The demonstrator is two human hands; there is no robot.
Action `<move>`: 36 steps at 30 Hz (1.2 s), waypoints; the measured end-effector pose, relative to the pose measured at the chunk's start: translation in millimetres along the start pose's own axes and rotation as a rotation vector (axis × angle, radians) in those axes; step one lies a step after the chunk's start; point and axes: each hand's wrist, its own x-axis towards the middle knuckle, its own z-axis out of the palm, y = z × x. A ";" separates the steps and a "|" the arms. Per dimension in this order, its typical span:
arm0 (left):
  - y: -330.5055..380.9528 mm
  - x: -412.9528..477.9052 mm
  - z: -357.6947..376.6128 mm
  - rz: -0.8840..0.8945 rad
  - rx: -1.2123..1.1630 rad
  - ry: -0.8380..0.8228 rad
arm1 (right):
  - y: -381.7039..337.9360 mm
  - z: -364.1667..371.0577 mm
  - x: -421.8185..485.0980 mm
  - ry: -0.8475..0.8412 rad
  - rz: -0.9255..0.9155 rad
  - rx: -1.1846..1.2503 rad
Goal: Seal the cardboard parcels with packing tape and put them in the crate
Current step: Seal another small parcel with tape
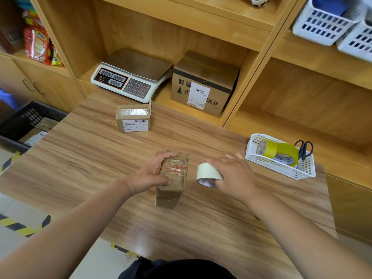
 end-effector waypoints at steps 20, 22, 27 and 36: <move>36.2 -5.3 17.6 -0.057 0.354 0.193 | -39.6 31.3 -0.7 0.185 0.050 -0.052; 45.9 -3.4 23.2 -0.040 0.609 0.155 | -42.4 31.6 -7.2 0.184 0.082 -0.031; 56.8 5.5 17.3 0.083 0.797 -0.022 | -51.7 29.8 -26.0 0.109 0.193 0.201; 54.9 15.2 0.5 0.251 1.027 0.239 | -84.0 43.7 -24.5 -0.042 0.498 1.014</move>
